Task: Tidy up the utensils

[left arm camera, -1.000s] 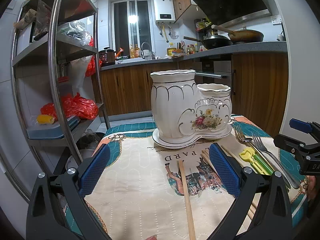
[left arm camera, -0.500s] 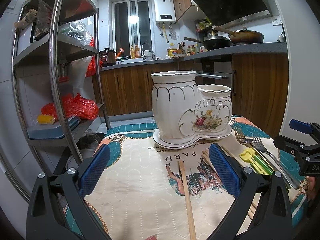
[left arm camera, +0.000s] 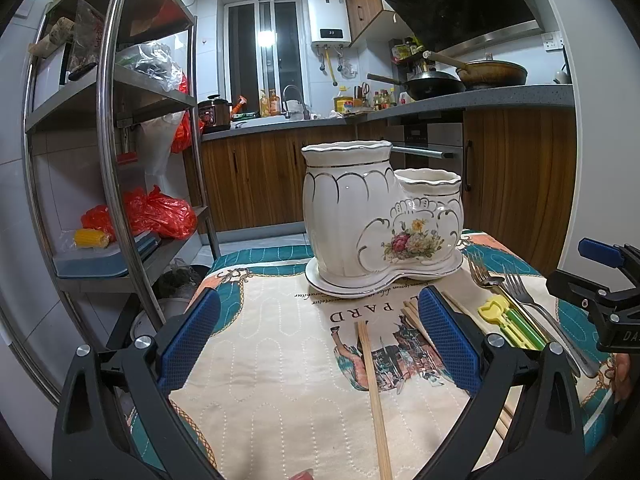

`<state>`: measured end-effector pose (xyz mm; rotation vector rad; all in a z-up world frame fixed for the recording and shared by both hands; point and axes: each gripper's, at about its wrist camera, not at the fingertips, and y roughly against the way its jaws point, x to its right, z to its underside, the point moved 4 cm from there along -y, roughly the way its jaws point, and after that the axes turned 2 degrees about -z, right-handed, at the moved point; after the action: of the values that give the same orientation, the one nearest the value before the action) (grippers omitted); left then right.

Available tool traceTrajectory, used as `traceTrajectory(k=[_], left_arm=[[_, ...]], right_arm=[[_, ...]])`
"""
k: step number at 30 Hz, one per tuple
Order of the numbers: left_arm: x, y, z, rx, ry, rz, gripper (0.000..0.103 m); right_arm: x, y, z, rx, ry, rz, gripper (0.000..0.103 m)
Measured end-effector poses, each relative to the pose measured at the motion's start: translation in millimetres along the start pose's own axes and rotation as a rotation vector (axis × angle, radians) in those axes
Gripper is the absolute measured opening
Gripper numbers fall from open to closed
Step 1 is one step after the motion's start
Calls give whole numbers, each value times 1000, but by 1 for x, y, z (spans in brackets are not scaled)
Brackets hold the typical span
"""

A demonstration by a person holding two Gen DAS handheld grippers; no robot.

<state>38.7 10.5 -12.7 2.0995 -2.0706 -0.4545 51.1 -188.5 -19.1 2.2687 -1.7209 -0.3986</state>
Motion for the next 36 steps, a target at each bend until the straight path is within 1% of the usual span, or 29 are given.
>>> traceTrajectory(k=[29,36], left_arm=[[0,1,-1,5,2,-1,98],[2,-1,-2,-5,0,13,98]], right_arm=[[0,0,0,1,3,1,98],[0,0,1,1,3,3,98]])
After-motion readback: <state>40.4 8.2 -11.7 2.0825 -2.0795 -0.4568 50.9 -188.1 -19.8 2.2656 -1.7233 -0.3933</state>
